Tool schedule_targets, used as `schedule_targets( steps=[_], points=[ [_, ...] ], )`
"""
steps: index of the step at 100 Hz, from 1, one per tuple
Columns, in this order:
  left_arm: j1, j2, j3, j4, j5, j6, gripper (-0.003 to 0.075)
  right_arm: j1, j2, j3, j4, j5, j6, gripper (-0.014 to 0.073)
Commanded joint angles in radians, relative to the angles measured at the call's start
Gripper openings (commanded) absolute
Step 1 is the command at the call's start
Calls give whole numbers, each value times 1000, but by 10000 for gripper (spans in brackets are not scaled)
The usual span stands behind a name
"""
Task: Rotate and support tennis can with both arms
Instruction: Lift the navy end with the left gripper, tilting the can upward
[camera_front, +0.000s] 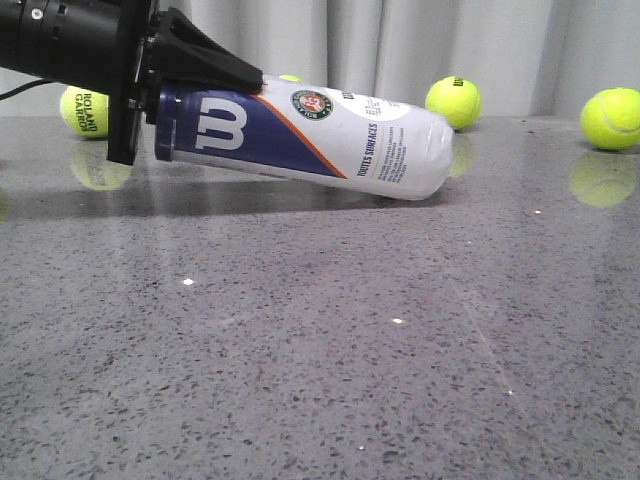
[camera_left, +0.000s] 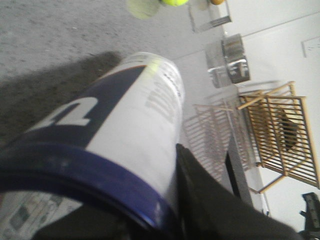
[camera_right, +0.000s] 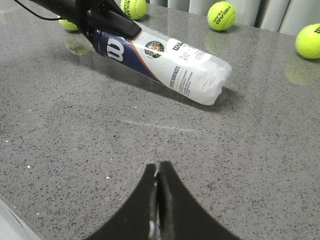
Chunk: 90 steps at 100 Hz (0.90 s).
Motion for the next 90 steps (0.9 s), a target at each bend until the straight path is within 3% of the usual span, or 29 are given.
schedule_targets(
  steps=[1,27,40,74,90],
  points=[
    [-5,-45,-25,-34,45,11,-20,-1,8,-25,-12,-84,2,-67],
    [-3,-63,-55,-115,100,62,-20,-1,8,-25,-12,-84,2,-67],
    [-3,-100,-148,-60,100,-10,-20,-1,8,-25,-12,-84,2,-67],
    [-5,-181,-566,453,98,-457,-20,-1,8,-25,-12,-85,2,-67],
    [-11,-228,-612,604,98,-555,-20,-1,8,-25,-12,-85,2,-67]
  ],
)
